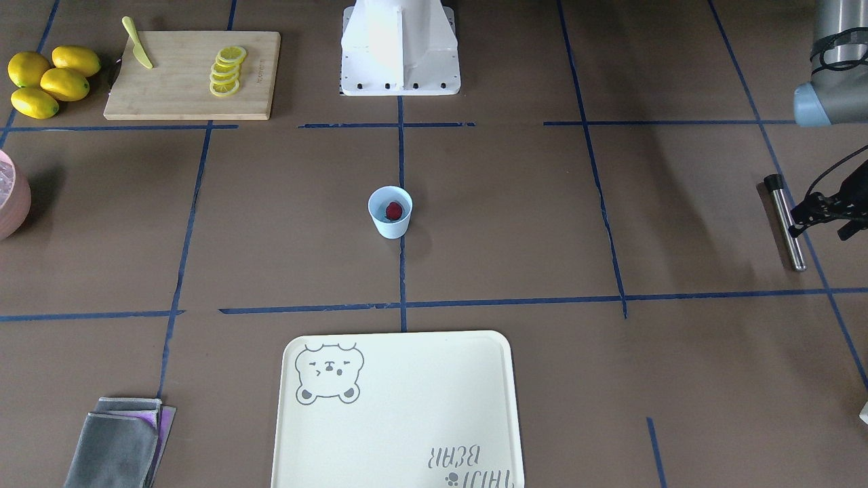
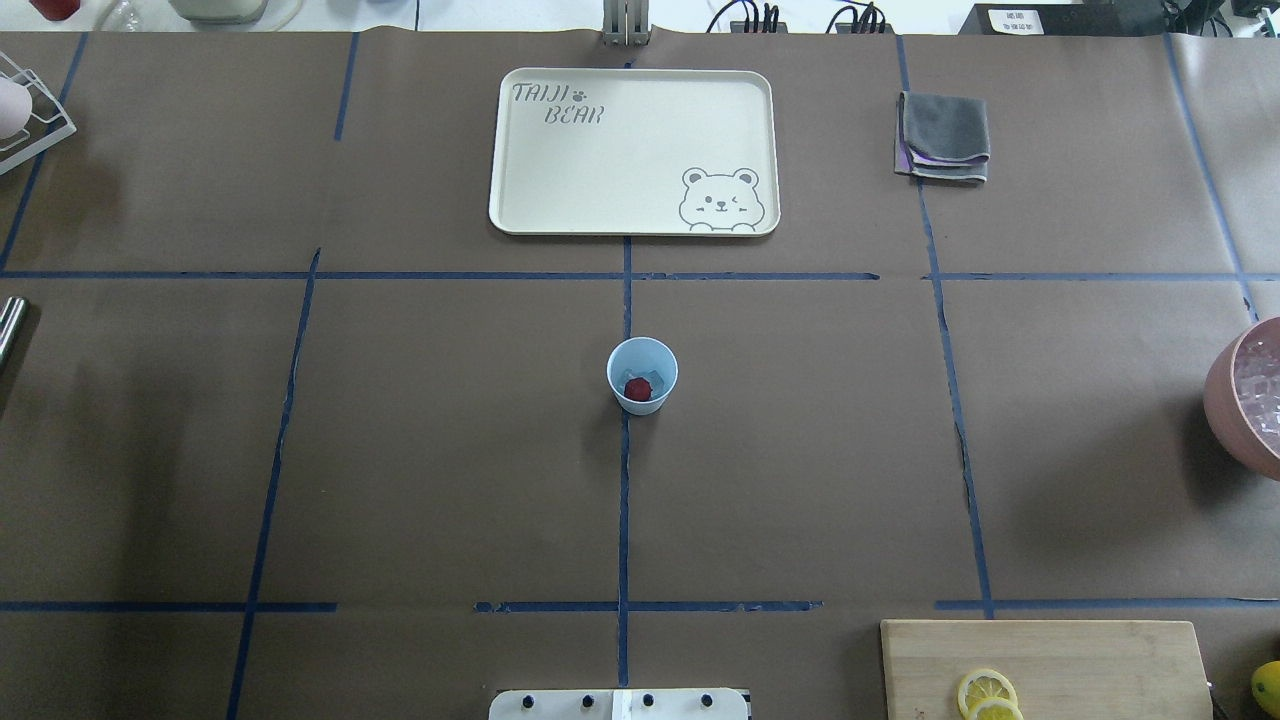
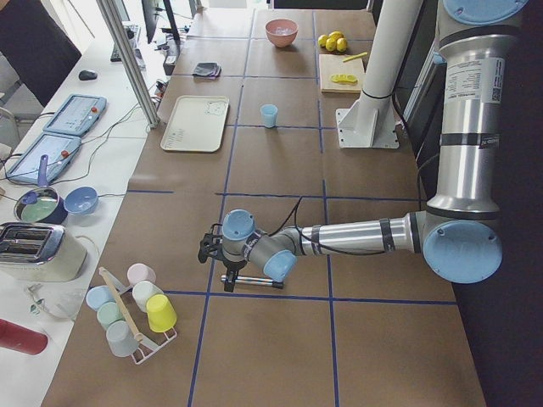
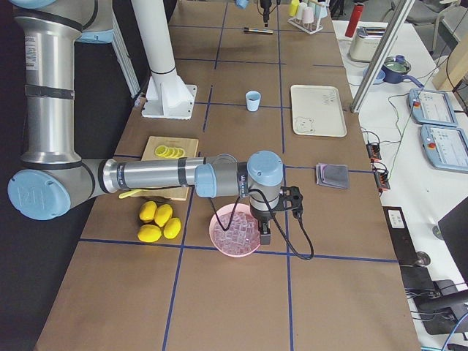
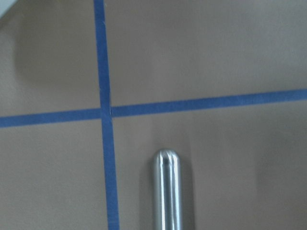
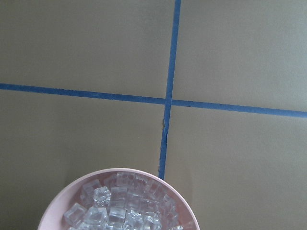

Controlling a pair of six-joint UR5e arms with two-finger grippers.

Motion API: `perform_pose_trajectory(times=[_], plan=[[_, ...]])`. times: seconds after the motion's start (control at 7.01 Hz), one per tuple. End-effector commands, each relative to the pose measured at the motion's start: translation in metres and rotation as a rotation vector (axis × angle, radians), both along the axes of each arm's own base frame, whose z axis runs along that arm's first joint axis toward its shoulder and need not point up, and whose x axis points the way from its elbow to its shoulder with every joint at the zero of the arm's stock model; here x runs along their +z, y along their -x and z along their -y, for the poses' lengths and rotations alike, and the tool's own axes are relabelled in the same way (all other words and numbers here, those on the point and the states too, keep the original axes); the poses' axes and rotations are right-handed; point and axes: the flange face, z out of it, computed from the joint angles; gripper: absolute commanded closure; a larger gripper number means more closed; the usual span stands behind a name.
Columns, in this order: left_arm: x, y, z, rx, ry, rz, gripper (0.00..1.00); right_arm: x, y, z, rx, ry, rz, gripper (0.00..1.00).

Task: Mash ice and strawberries in cup
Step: 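Carry the pestle with the left gripper back toward its starting spot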

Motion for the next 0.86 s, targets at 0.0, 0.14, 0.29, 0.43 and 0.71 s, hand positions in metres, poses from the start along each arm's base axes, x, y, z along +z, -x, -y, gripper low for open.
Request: perform_pose_trajectory(times=[0.0,0.14,0.29,0.43,0.71], plan=[[0.007,0.053,0.004,0.093,-0.021,0.013,0.00,0.002,0.000,-0.001,0.000,0.003,0.000,0.01],[-0.001,0.076,0.003,0.113,-0.003,0.001,0.00,0.002,0.000,0.000,0.000,0.003,0.000,0.01],[-0.009,0.097,0.003,0.137,-0.017,0.011,0.00,0.003,0.000,0.000,0.000,0.006,0.000,0.01],[-0.035,0.108,0.002,0.160,-0.034,0.019,0.00,0.006,0.000,0.000,0.000,0.014,0.000,0.01],[-0.052,0.134,-0.013,0.207,0.012,0.029,0.00,0.005,0.000,0.000,-0.005,0.007,-0.001,0.01]])
